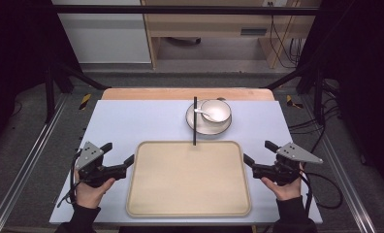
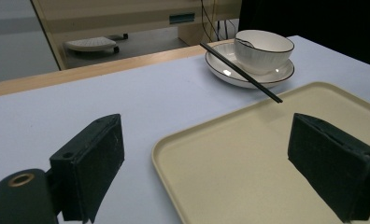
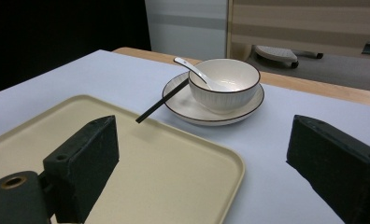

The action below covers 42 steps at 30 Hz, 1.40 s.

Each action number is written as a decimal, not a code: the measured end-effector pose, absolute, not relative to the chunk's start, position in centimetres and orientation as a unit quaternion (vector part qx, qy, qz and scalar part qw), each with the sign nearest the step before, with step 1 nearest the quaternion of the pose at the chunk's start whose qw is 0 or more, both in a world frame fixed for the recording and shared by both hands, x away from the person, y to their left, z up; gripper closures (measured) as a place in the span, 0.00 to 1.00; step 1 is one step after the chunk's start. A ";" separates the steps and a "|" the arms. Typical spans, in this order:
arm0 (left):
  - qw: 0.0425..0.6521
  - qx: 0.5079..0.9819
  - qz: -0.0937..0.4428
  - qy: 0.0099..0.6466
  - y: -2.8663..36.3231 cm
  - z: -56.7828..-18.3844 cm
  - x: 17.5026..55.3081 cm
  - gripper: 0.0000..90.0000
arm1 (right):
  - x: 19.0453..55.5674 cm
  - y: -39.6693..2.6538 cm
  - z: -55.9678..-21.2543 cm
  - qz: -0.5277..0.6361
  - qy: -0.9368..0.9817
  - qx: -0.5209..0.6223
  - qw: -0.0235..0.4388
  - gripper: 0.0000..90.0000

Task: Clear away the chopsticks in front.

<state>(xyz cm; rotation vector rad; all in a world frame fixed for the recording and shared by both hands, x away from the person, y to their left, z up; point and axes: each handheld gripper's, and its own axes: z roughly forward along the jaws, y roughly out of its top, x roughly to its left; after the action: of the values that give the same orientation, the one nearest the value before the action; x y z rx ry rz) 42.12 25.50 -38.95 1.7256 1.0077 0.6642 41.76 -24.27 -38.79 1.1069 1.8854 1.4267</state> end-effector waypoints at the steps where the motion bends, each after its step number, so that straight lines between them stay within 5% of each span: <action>1: 0.496 0.713 0.274 0.414 25.0 -38.7 42.5 0.12 | 41.8 -24.2 -38.7 0.527 0.697 0.410 0.263 0.10; 42: 0.471 0.752 0.257 0.382 11.4 -38.1 52.9 0.14 | 41.6 -24.1 -38.4 0.525 0.693 0.412 0.271 0.10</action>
<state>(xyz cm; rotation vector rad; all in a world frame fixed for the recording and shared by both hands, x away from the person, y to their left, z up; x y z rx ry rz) 52.92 11.43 -38.06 1.8417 0.9367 0.6294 41.58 -24.14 -38.39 1.1101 1.8677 1.4146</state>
